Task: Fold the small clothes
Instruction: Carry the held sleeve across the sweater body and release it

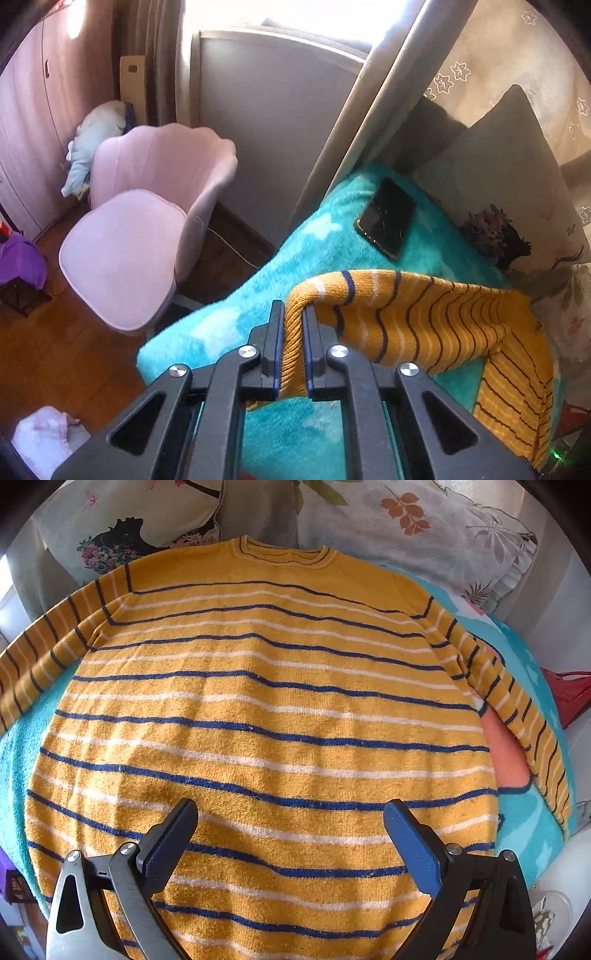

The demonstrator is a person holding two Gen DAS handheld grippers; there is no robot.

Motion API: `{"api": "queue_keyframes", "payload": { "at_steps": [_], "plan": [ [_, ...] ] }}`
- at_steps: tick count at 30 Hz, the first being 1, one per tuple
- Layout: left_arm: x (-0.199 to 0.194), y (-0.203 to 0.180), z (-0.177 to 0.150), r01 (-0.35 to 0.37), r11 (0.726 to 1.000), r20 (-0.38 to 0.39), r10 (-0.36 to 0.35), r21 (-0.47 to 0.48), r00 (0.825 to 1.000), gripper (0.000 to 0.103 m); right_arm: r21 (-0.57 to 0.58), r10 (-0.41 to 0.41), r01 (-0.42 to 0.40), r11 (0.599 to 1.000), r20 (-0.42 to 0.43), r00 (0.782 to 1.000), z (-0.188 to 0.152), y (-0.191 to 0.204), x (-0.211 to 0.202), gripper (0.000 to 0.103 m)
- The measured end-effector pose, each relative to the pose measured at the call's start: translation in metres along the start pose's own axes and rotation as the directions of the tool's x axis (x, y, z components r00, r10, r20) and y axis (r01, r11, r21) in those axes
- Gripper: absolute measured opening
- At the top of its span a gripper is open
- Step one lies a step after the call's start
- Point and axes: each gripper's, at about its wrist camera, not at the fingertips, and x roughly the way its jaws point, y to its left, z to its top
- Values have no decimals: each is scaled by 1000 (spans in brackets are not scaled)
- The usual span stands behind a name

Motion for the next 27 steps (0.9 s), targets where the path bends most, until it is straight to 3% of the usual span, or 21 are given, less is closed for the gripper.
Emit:
{"api": "queue_keyframes", "payload": {
  "at_steps": [4,10,14,17,27],
  "plan": [
    [-1,-37,10,15,997,3,-15,73,1000,8,-5,18,-18,1000,16,1000,0,2,-4,101],
    [-8,-128,-14,153,961,-24,-152,229,988,8,16,15,-16,1000,47,999,3,-4,-10,101],
    [-1,-188,-40,256,924,-97,-238,285,966,8,51,20,-22,998,43,999,4,-16,-8,101],
    [8,-227,-61,338,898,-169,-300,282,939,8,67,21,-24,997,44,999,4,-25,-7,101],
    [17,-353,-123,465,809,-297,-373,360,879,8,119,20,-23,993,32,999,-6,-69,-2,101]
  ]
}}
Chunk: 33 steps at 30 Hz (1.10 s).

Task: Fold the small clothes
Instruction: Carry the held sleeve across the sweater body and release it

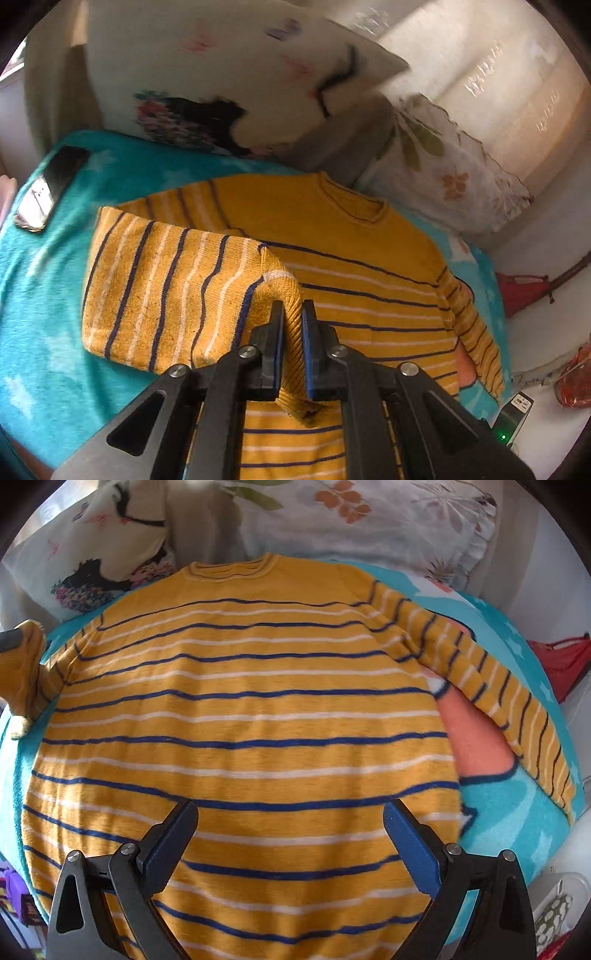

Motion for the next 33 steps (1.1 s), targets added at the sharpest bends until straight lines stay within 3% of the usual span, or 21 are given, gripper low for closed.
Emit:
{"api": "queue_keyframes", "payload": {
  "at_steps": [8,20,27,29,33],
  "plan": [
    [43,-94,-7,67,992,-68,-61,103,996,8,89,-18,18,996,3,1000,-3,-55,-4,101],
    [105,-199,-34,104,969,-166,-67,225,984,8,161,-26,29,987,-22,999,-21,-125,-3,101],
    [150,-240,-48,46,953,-186,11,300,983,9,164,-4,9,986,-31,1000,-31,-144,-1,101],
    [161,-246,-50,32,954,-192,27,297,981,13,158,5,-1,987,-25,1000,-32,-148,-2,101],
    [172,-248,-52,85,967,-219,-32,238,975,37,133,13,-11,991,-12,1000,-32,-150,-5,101]
  ]
}}
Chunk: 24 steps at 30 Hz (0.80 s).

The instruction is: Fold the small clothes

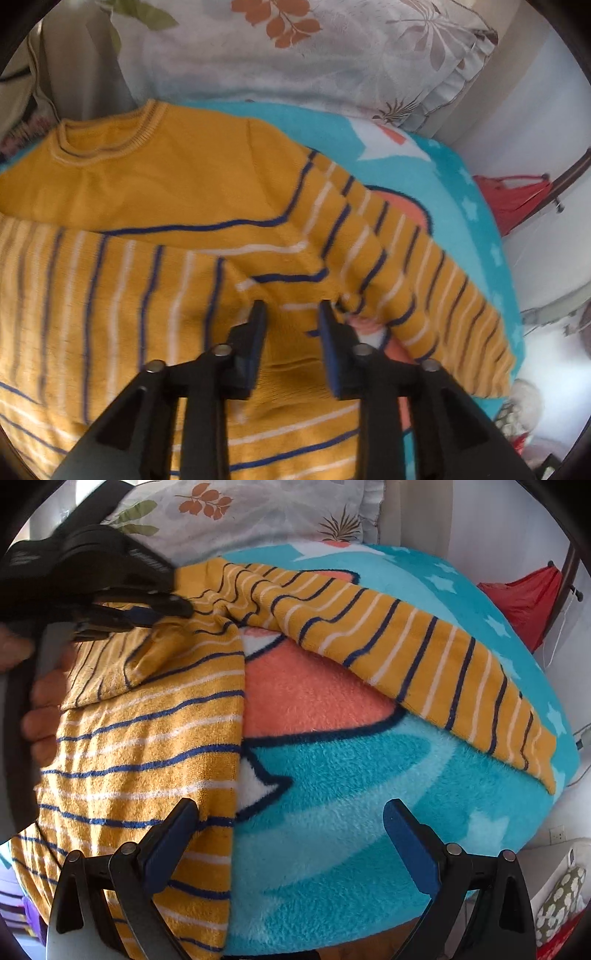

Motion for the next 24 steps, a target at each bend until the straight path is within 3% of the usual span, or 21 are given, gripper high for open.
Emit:
{"api": "queue_keyframes", "payload": {
  "at_steps": [1,3,8,11,14,18,21,24],
  "plan": [
    [-1,-1,-1,6,1000,5,-6,-5,1000,47,-7,-3,3,1000,2,1000,0,0,-1,101],
    [-8,-5,-3,17,1000,22,-17,-5,1000,52,-20,-15,15,1000,4,1000,0,-1,-1,101],
    [-46,-9,-18,24,1000,70,-26,16,997,53,-13,-13,13,1000,11,1000,11,-8,-1,101],
    [-78,9,-37,-3,1000,113,4,-7,994,57,-17,4,-4,1000,31,1000,21,-6,-2,102],
    [-114,47,-57,-76,995,156,85,-64,984,58,-29,40,-39,999,30,999,31,5,2,102],
    [-151,106,-81,-228,965,178,249,-128,952,62,-88,64,-62,994,12,998,35,38,12,102],
    [-161,150,-91,-318,931,167,348,-181,923,62,-129,82,-80,988,6,997,35,69,13,102],
    [-161,188,-93,-363,907,159,399,-214,903,62,-189,90,-83,979,27,996,36,110,7,102]
  ]
}}
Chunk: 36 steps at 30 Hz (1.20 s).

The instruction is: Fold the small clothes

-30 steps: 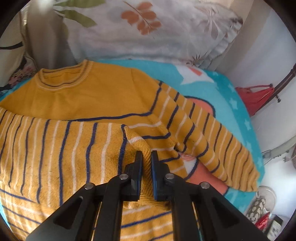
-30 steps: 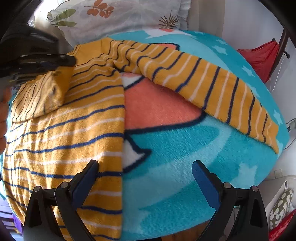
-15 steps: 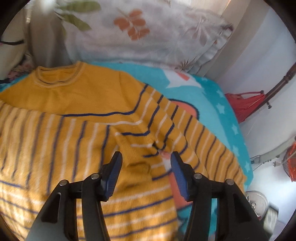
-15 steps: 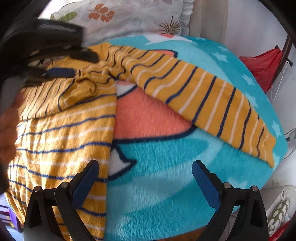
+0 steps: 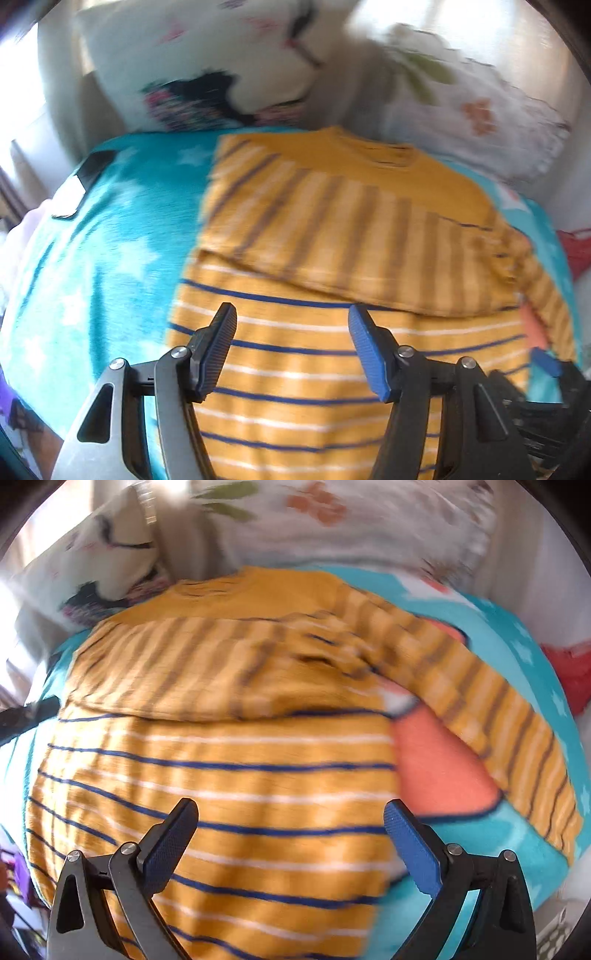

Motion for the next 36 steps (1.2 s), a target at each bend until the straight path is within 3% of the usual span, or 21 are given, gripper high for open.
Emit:
{"api": "queue_keyframes", "payload": {
  "at_steps": [4,10,11,13,14,26,36],
  "plan": [
    [25,31,11,-42,999,27,42,2,999,66,-9,-4,4,1000,18,1000,17,41,3,102],
    [66,60,20,-11,999,55,13,-35,998,68,-19,-68,69,997,26,997,33,88,14,102],
    [69,63,18,-10,999,71,12,-35,997,72,-10,-76,76,997,23,997,34,94,15,102],
    [72,69,15,-43,997,94,48,-57,994,98,-1,-86,86,996,19,996,33,100,15,102],
    [74,74,16,-51,995,71,57,-87,996,103,2,-97,97,995,16,995,33,103,15,102],
    [75,76,18,-59,995,71,65,-86,995,103,99,-197,199,975,-28,980,38,99,22,102],
    [75,75,18,-61,994,75,68,-86,995,103,66,-251,255,965,-67,966,39,107,31,102]
  ]
}}
